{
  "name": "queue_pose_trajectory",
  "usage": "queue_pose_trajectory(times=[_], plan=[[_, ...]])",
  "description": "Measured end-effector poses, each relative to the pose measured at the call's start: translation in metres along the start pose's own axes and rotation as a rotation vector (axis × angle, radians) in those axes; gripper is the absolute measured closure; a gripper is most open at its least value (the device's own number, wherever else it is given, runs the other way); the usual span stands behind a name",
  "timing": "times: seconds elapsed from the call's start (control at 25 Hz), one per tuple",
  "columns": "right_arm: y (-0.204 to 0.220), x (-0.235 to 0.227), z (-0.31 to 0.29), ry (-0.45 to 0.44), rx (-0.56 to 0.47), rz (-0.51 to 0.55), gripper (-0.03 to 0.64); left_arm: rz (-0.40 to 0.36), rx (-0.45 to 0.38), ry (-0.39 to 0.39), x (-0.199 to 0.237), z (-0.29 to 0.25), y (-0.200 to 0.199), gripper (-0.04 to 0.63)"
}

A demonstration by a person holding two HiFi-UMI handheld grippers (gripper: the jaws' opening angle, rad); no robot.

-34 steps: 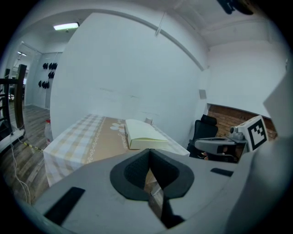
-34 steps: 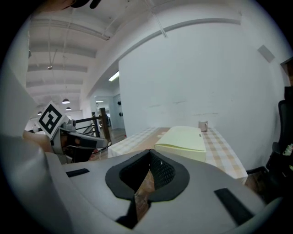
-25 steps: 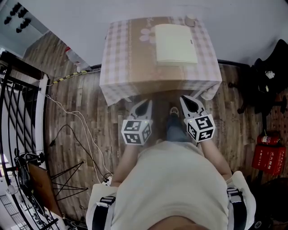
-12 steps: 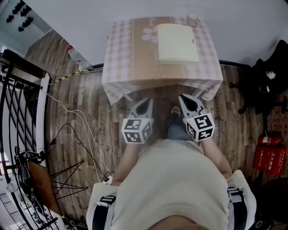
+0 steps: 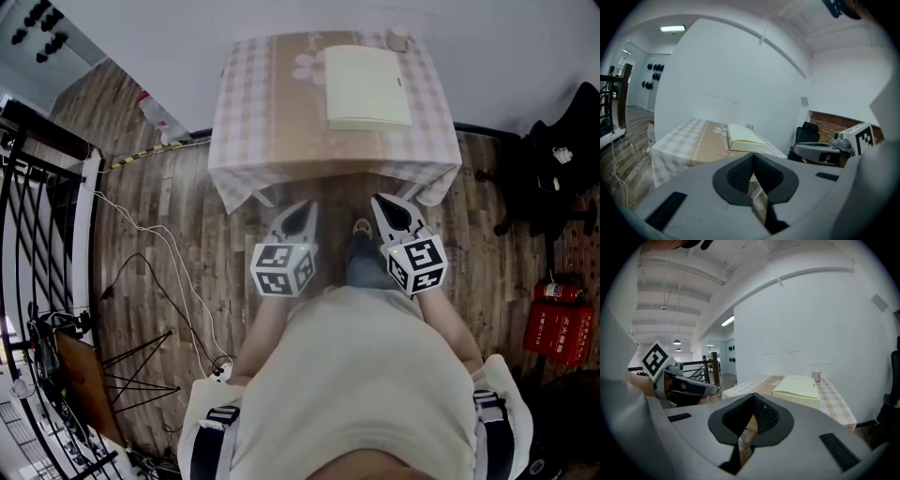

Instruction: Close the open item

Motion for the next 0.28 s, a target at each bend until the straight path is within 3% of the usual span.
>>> queue_pose_trajectory(times=[0.28], plan=[[-0.0018,-0.0027,0.0028,0.005,-0.011,-0.010,0.617,-0.001,0.000,-0.001,-0.0027,-0.0027,-0.0011,0.593]])
Point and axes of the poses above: the fingertips, and each gripper's own axes: z backward along the fingers, x to its left, y out of its underside, the point moved 7 cm from there along z, backward along the fingers, and after that the axes turned 7 degrees about -x, right-handed, at the moved point
